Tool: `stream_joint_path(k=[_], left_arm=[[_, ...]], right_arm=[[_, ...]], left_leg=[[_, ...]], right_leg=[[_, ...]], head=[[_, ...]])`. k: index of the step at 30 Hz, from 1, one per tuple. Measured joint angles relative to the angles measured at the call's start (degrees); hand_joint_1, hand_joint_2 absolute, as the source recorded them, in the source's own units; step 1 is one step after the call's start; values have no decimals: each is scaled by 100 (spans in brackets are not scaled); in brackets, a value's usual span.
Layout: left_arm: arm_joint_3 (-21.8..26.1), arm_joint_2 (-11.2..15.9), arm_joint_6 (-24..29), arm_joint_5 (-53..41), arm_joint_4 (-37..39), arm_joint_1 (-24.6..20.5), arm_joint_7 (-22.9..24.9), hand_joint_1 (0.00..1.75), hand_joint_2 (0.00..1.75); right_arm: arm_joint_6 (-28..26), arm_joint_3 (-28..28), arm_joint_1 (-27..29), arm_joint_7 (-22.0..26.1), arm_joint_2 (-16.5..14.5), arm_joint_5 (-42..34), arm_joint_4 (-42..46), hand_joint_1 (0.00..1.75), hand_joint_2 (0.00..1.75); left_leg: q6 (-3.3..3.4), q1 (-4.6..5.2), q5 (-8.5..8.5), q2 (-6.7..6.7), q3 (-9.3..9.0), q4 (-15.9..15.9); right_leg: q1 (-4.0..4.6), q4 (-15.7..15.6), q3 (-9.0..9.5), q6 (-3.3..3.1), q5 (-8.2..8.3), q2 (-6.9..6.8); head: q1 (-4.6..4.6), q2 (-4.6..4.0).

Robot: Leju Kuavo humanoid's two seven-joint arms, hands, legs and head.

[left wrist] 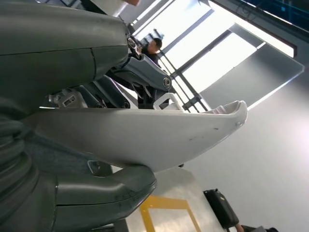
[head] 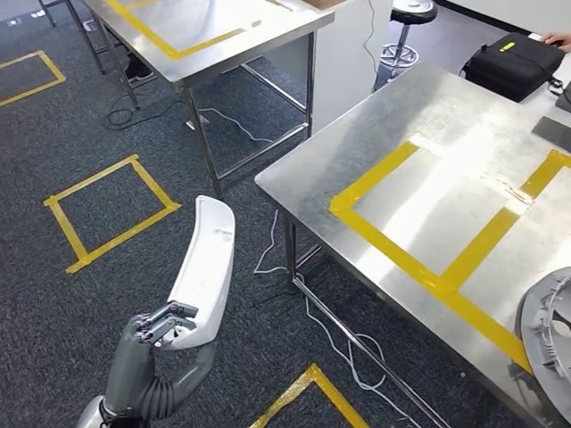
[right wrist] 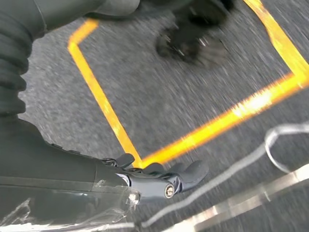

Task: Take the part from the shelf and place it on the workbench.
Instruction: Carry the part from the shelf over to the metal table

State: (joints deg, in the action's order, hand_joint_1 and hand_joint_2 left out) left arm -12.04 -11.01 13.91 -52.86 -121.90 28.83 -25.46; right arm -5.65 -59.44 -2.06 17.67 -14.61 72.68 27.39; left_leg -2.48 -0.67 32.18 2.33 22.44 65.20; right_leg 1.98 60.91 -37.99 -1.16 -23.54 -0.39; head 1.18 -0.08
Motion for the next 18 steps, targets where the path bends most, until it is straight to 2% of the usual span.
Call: stream_joint_path(k=[1,2,3,5,6,7,8,9,10,11,13,14,15,16,17,18], left_arm=[[-2,9,1,-4,1,-3,7,175,175],[-5,17,2,-6,2,1,16,175,175],[-11,26,3,-9,3,7,30,175,175],[-31,47,4,-16,4,9,64,175,175],[-42,59,4,-20,5,9,79,175,175],[-50,69,4,-22,7,9,91,175,175],[-54,79,5,-23,10,10,98,175,175],[-59,86,5,-25,14,12,105,175,175],[-64,91,5,-30,19,12,114,175,175],[-71,96,5,-36,24,8,122,175,175],[-86,102,7,-51,33,-8,132,175,175],[-91,105,7,-57,39,-14,132,175,175],[-94,109,8,-62,43,-16,132,175,175],[-97,111,8,-63,46,-15,133,175,175],[-100,115,7,-60,48,-16,139,175,175],[-106,121,6,-50,50,-17,149,175,175]], right_arm=[[1,-8,-9,2,3,16,5,0,175],[5,-22,-6,4,4,41,10,0,175],[13,-40,0,9,4,73,10,0,175],[31,-81,27,26,-11,142,9,0,175],[36,-98,37,36,-23,171,9,0,175],[38,-109,46,44,-36,191,8,0,175],[38,-120,54,49,-43,204,8,0,175],[38,-132,56,52,-49,212,8,0,175],[38,-145,56,54,-53,215,9,0,175],[37,-159,57,55,-56,218,11,0,175],[36,-181,51,61,-61,222,16,0,175],[37,-191,46,63,-61,225,18,0,175],[37,-200,36,66,-61,228,19,0,175],[38,-207,25,67,-62,237,19,0,175],[40,-214,15,69,-62,249,19,0,175],[46,-227,12,71,-63,267,19,0,175]], left_leg=[[-12,-1,-28,-66,319,409],[-19,4,87,-123,653,721],[-20,5,334,-156,972,908],[-15,11,852,-179,1478,933],[-17,12,924,-190,1663,801],[-27,12,736,-218,1796,576],[-41,5,230,-287,1899,242],[-49,0,-359,-353,1956,-168],[-46,-1,-866,-414,1972,-483],[-29,-3,-1169,-458,1952,-717],[17,0,-1155,-428,1772,-845],[46,-3,-1105,-396,1646,-870],[77,-1,-1062,-348,1506,-881],[111,5,-1018,-294,1365,-885],[146,13,-934,-235,1219,-888],[171,18,-844,-175,1064,-899]], right_leg=[[-19,-65,144,-21,-80,64],[-32,-127,298,-35,-167,126],[-44,-189,462,-39,-262,205],[-72,-281,806,-32,-463,376],[-91,-314,986,-22,-576,468],[-113,-339,1147,-1,-697,549],[-132,-361,1292,24,-822,622],[-144,-373,1413,54,-947,693],[-150,-422,1517,82,-1075,747],[-146,-469,1660,106,-1146,788],[-134,-436,1819,142,-1103,780],[-127,-236,1811,173,-989,662],[-126,89,1664,203,-908,496],[-126,468,1468,242,-919,319],[-127,819,1231,275,-1043,169],[-130,1057,996,297,-1297,100]], head=[[14,1],[24,1],[28,1],[31,1],[33,1],[32,1],[43,0],[78,-1],[99,-1],[124,-1],[109,1],[93,1],[71,1],[62,2],[53,1],[54,1]])
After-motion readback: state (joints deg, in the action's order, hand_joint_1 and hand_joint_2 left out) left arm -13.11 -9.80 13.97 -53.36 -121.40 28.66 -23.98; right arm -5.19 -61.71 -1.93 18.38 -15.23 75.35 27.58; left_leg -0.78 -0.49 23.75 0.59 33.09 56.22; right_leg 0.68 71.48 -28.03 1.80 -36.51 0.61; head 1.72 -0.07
